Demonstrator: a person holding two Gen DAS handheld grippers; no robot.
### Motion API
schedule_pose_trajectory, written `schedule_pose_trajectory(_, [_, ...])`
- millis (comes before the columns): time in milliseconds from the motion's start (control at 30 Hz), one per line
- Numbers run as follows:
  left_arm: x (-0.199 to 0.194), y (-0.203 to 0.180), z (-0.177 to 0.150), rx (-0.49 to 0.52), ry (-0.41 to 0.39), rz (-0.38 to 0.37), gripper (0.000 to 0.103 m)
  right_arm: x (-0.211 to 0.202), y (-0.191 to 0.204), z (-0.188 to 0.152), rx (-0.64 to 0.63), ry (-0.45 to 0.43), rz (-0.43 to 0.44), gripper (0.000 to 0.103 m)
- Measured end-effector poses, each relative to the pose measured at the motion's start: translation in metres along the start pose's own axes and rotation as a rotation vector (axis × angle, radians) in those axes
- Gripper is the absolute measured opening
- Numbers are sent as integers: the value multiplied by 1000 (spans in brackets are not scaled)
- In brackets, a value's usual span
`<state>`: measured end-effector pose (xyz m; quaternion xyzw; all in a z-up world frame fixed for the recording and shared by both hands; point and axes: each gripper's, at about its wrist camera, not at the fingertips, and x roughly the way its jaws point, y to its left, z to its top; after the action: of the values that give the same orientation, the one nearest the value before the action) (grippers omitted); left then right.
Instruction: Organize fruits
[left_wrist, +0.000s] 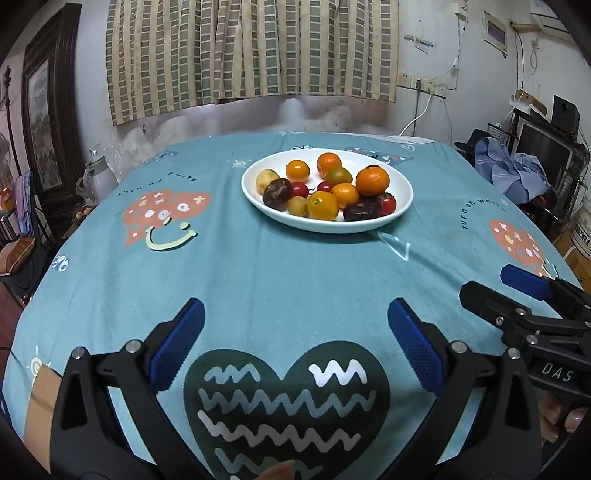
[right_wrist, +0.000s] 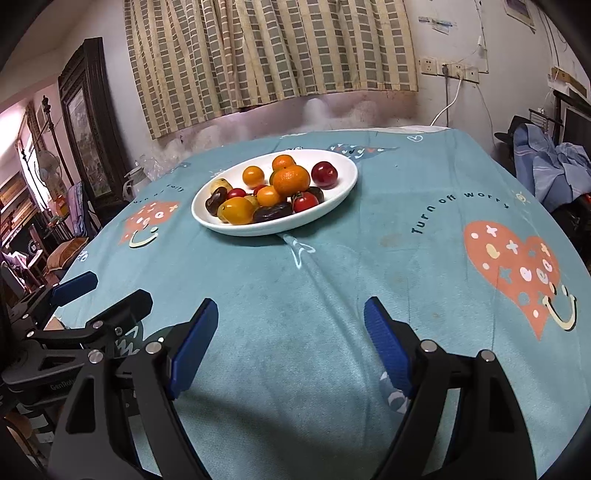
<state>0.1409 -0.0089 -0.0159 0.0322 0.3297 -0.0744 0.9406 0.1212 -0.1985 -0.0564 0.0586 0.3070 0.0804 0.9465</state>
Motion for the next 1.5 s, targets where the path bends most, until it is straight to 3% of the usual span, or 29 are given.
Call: schedule_pose_trajectory(1500, [2,4,1,26,-8,64,101,10,6,-8,-11,54,-17,82])
